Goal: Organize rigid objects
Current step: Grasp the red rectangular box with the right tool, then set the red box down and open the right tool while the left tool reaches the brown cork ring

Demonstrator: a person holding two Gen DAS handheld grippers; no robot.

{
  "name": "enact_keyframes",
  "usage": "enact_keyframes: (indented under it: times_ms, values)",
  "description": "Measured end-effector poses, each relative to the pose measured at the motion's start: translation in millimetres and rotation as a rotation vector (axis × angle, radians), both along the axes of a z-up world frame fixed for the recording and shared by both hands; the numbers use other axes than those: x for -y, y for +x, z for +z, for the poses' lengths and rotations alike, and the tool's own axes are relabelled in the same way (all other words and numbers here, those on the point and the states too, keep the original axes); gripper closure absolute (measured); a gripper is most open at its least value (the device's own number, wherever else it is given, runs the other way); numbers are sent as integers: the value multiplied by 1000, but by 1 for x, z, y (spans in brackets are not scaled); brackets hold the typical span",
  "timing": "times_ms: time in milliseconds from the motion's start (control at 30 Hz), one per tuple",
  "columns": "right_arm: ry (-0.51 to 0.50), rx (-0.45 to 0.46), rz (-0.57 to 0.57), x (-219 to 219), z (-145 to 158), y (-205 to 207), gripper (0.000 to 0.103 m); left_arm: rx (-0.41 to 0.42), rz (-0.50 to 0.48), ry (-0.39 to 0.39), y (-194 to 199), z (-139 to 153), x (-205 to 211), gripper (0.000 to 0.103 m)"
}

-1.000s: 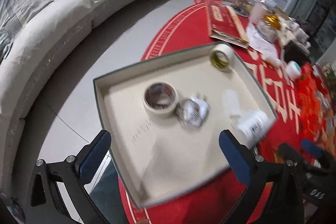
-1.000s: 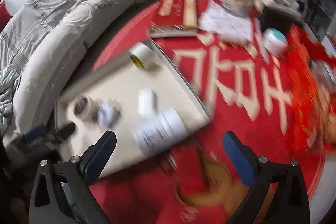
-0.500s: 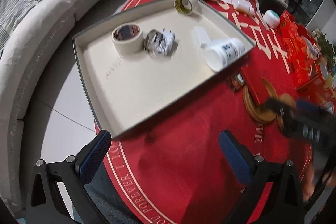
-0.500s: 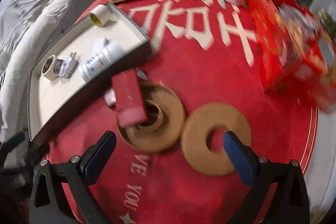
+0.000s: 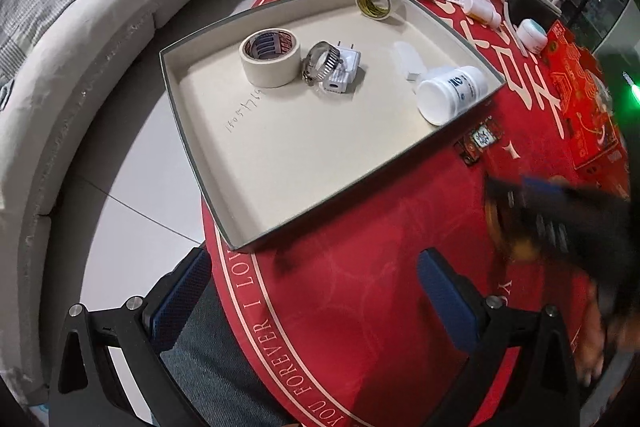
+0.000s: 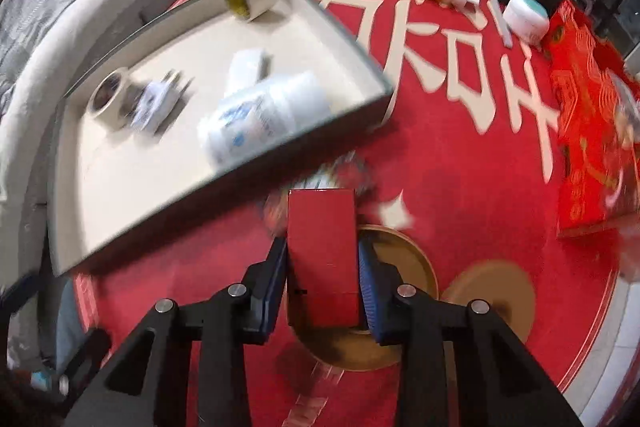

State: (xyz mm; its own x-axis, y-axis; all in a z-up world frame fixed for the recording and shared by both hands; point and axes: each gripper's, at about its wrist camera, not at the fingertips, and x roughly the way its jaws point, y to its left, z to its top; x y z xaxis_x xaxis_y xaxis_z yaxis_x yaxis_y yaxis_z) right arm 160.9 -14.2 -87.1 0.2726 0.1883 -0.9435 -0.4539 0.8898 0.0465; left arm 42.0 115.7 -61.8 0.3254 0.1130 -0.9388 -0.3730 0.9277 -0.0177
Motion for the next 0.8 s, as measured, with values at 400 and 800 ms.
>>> enact_keyframes:
  times_ms: [400,800]
  values:
    - [135,-98,-309,147,-8,-75,67,27,-239,1,37,7,92,0]
    - [88,-82,-434,202,-10,-73,67,-28,-392,72,47,-33,178,0]
